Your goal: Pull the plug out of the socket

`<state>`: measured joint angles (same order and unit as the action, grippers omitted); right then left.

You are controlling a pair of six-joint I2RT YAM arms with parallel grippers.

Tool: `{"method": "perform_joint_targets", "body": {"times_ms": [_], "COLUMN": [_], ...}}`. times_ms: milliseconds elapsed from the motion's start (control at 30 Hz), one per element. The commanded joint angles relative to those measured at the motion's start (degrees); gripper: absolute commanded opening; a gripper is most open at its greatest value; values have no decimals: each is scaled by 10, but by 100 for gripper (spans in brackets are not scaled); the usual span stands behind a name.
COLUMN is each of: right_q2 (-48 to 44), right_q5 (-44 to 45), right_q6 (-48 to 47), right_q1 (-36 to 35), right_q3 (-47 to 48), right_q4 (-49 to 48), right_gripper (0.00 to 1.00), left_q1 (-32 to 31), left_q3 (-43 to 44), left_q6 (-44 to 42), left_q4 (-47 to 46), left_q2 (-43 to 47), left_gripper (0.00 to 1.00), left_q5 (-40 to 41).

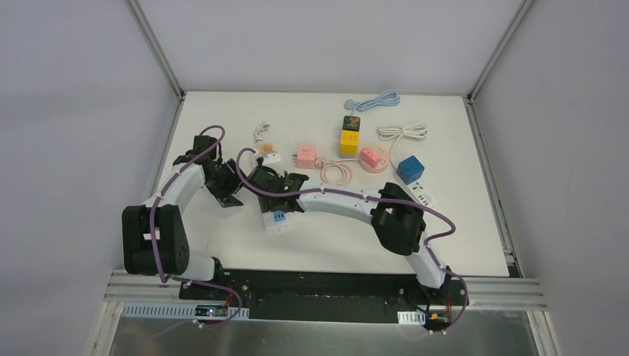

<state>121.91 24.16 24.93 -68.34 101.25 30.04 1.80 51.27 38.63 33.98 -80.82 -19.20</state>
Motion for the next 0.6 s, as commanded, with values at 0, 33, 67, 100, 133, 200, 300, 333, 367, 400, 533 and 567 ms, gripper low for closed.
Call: {"method": "perform_joint_targets", "body": {"times_ms": [0,33,67,100,133,200,300,333,367,400,533,567], "right_q2": [8,7,8,6,3,-3,-15,-19,-23,-29,-63,-65], "right_q5": [4,-1,-4,-7,-11,-16,-17,-20,-24,-25,-50,-51], "right_q6": [-9,-15,-21,-25,-30,-35,-41,-42,-43,-44,-49,-50], "right_q1": [9,11,12,14,17,19,20,20,20,19,16,17], "right_q3": [18,16,14,9,4,-8,-19,-21,-23,-26,-57,-59], "right_q4": [-10,-14,-18,-24,-31,-41,-42,-40,-35,-31,-47,-49], "right_gripper": [49,47,45,41,37,28,17,14,11,8,4,10], "left_q1": [-8,-9,-11,-13,-16,-16,-36,-40,-44,-50,-78,-79], "left_q3": [-20,-22,-23,-24,-27,-30,-31,-32,-35,-36,-38,-39], "left_q6": [19,20,20,19,17,14,10,13,18,21,27,28], "left_q4": [-35,-42,-46,-52,-60,-70,-68,-69,-72,-75,-79,-78], "left_q2": [-13,-17,-21,-25,-28,-33,-40,-43,-45,-47,-61,-66], "left_gripper": [63,63,63,63,62,63,63,63,63,62,59,58], "left_q5": [-53,-60,-67,-75,-87,-103,-101,-100,-101,-102,-84,-81]}}
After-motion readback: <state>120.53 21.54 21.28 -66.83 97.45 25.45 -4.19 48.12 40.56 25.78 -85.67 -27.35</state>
